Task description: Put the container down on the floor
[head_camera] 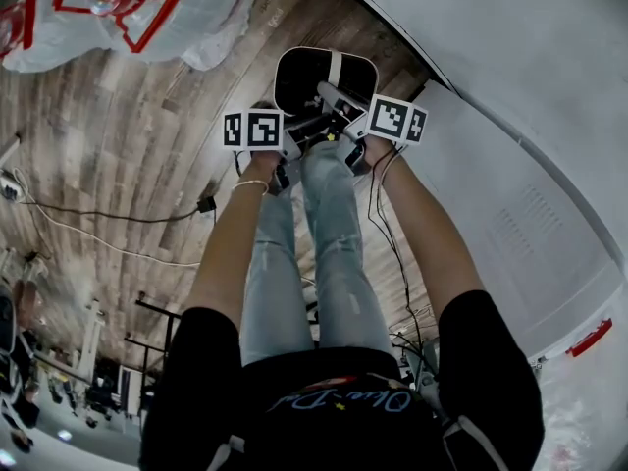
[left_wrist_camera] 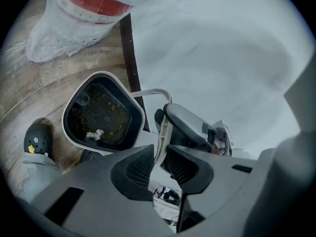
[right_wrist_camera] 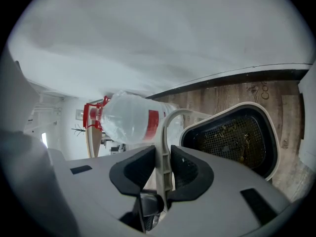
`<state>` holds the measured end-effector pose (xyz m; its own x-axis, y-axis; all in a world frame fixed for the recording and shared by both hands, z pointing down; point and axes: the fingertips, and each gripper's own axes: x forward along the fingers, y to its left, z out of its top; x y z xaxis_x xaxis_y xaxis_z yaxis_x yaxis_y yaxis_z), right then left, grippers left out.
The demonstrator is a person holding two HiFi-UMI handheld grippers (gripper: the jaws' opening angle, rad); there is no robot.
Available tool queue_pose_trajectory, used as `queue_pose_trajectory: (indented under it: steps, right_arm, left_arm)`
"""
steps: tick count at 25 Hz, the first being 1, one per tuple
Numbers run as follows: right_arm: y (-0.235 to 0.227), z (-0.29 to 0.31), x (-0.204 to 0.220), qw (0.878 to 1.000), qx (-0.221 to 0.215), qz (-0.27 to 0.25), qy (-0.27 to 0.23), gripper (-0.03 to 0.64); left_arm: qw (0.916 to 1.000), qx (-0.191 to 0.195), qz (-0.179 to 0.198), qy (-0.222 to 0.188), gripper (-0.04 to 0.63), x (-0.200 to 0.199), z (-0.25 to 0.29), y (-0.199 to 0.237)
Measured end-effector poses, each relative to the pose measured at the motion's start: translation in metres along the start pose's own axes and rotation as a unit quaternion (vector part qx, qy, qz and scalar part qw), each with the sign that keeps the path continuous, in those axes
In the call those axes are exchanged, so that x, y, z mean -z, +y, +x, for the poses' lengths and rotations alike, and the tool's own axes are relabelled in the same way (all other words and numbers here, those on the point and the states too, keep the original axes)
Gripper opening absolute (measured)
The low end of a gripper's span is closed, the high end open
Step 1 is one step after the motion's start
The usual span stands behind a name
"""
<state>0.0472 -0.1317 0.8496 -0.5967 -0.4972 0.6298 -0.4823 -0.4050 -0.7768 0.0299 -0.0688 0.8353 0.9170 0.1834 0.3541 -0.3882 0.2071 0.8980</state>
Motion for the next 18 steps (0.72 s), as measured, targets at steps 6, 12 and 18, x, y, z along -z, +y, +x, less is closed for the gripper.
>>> queue_pose_trajectory:
  steps: [6, 12, 18]
  right_arm:
    - [0.001, 0.009, 0.01, 1.0, 0.009, -0.005, 0.015, 0.071]
    - [0.003, 0.018, 0.026, 0.999, 0.017, -0.014, 0.035, 0.074]
    - [0.003, 0.028, 0.04, 0.998, 0.025, -0.014, 0.05, 0.083]
  left_arm:
    - [0.9999, -0.014, 0.004, -0.003, 0.083, 0.003, -0.008, 0.01]
    - [0.9995, -0.033, 0.003, -0.001, 0.092, 0.009, -0.021, 0.022]
    - [0.9987, -0.049, 0.01, 0.008, 0.095, 0.014, -0.031, 0.035]
